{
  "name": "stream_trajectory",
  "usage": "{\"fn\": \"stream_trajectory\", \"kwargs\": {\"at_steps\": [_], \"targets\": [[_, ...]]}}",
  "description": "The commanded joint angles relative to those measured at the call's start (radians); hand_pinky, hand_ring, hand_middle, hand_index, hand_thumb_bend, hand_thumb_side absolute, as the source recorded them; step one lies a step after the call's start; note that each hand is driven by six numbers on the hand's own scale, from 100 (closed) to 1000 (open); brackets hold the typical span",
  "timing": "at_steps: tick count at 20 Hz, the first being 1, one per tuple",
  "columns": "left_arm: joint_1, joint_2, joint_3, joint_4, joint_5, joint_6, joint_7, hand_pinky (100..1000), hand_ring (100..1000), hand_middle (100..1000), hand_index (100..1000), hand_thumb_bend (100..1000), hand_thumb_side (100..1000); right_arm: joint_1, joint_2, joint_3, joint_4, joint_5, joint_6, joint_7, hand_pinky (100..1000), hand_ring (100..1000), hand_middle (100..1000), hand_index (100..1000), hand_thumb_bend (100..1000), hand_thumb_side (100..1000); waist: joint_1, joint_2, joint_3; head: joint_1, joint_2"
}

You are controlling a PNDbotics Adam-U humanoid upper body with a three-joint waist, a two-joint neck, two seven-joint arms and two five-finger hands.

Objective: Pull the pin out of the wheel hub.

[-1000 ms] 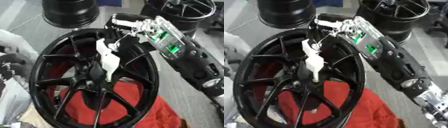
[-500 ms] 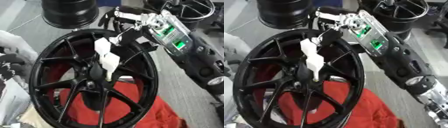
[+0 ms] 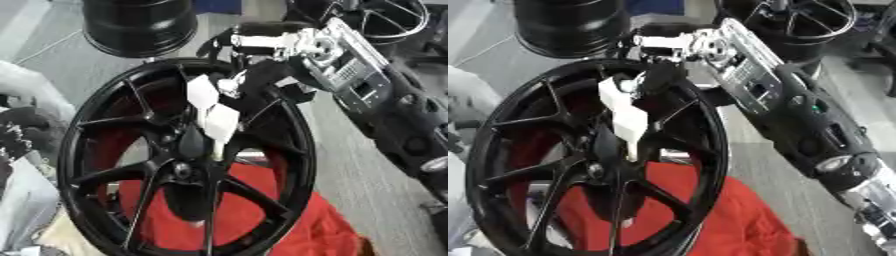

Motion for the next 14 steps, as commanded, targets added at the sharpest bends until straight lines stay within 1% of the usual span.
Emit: {"fn": "stream_trajectory", "kwargs": {"at_steps": [1,4,7,8,11,12,14], "targets": [[-0.006,0.008,0.006,-0.022,0.004,-0.004,-0.002,579,604,669,786,100,877,-0.011,-0.037,-0.003,-0.044,0.037,-0.005,0.030,492,488,820,956,100,625,0.007,-0.016,-0.003,0.003,-0.003],[-0.002,0.011,0.006,-0.021,0.002,-0.004,-0.001,579,604,669,786,100,879,-0.003,-0.053,0.003,-0.100,0.061,-0.014,0.072,495,490,826,958,100,615,0.005,-0.018,-0.009,0.007,-0.003],[-0.001,0.011,0.005,-0.020,0.000,-0.004,-0.003,579,604,669,786,100,879,-0.002,-0.055,0.000,-0.123,0.066,-0.007,0.090,495,490,826,959,100,612,0.005,-0.018,-0.010,0.006,-0.003],[-0.002,0.011,0.005,-0.021,0.001,-0.004,-0.002,579,604,669,786,100,875,-0.001,-0.053,0.001,-0.122,0.069,-0.004,0.093,495,490,828,959,100,637,0.007,-0.018,-0.008,0.005,-0.003],[-0.004,0.009,0.006,-0.022,0.004,-0.005,-0.002,579,604,669,786,100,875,-0.003,-0.046,0.004,-0.110,0.077,-0.001,0.095,495,490,828,959,100,637,0.009,-0.018,-0.006,0.004,-0.003],[-0.002,0.010,0.007,-0.021,0.004,-0.004,-0.001,579,604,669,786,100,877,0.001,-0.050,0.009,-0.113,0.082,-0.003,0.101,521,503,843,963,100,681,0.008,-0.019,-0.008,0.006,-0.003],[0.000,0.011,0.009,-0.021,0.003,-0.004,0.000,579,604,669,787,100,879,0.009,-0.056,0.013,-0.128,0.093,-0.006,0.116,526,505,847,965,100,696,0.007,-0.020,-0.012,0.011,-0.003]]}}
